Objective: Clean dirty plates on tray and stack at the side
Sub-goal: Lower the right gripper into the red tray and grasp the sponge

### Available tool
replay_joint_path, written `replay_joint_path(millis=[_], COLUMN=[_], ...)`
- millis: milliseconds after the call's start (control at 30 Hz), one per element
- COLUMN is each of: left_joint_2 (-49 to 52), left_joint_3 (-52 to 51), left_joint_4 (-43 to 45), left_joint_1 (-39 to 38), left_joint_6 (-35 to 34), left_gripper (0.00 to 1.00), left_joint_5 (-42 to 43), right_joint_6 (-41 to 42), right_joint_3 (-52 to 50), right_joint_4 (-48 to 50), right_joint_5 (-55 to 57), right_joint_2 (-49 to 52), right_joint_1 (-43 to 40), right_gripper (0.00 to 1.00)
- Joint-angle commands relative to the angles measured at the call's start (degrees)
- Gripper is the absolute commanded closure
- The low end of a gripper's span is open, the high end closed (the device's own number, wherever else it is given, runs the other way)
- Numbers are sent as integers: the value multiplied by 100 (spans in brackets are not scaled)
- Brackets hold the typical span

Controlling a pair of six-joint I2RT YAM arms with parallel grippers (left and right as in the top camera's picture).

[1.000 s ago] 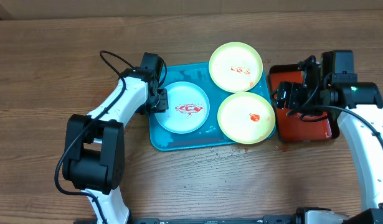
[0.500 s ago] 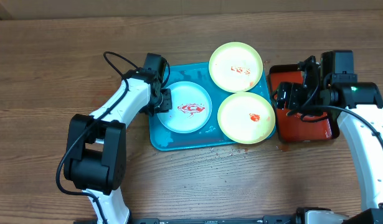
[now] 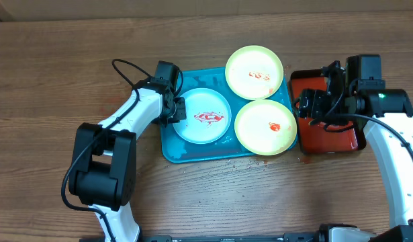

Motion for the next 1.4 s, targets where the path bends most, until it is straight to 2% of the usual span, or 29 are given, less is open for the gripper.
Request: replay_joint_path(millis=[0, 33, 200, 367, 500, 667, 833, 933, 1033, 1233, 1367], left_joint_2=[105, 105, 103, 103, 103, 103, 103, 103, 103, 103, 103], left_joint_3=[-208, -208, -208, -208, -208, -208, -208, -208, -208, -208, -208], left_joint_4=[42, 44, 66, 61, 55, 50, 42, 48, 66, 83, 83], left_joint_1=[-15, -13, -13, -13, -13, -13, -13, -13, -13, -13, -13], left_joint_6=[-39, -37, -39, -13, -13, 26, 26, 26, 26, 26, 26], left_gripper=[96, 96, 96, 96, 96, 96, 96, 96, 96, 96, 96], left_joint_5=[-9, -11, -28, -31, -28, -28, -28, -28, -28, -28, -28], right_joint_6=[-17, 2, 715, 868, 684, 463, 61, 63, -74, -79, -61], right_joint_3=[116, 116, 197, 531, 691, 691, 688, 669, 667, 586, 586], right_joint_4=[17, 28, 87, 39, 227, 420, 389, 400, 446, 710, 767], right_joint_5=[-33, -33, 549, 1266, 1639, 1648, 1646, 1609, 1458, 1405, 1425], right_joint_2=[0, 0, 2, 105, 525, 1233, 1982, 2238, 2424, 2756, 3016], right_joint_1=[35, 35, -131, -415, -551, -785, -1207, -1298, -1290, -1204, -1204], right_gripper=[30, 36, 47, 57, 56, 38, 34, 39, 53, 53, 60])
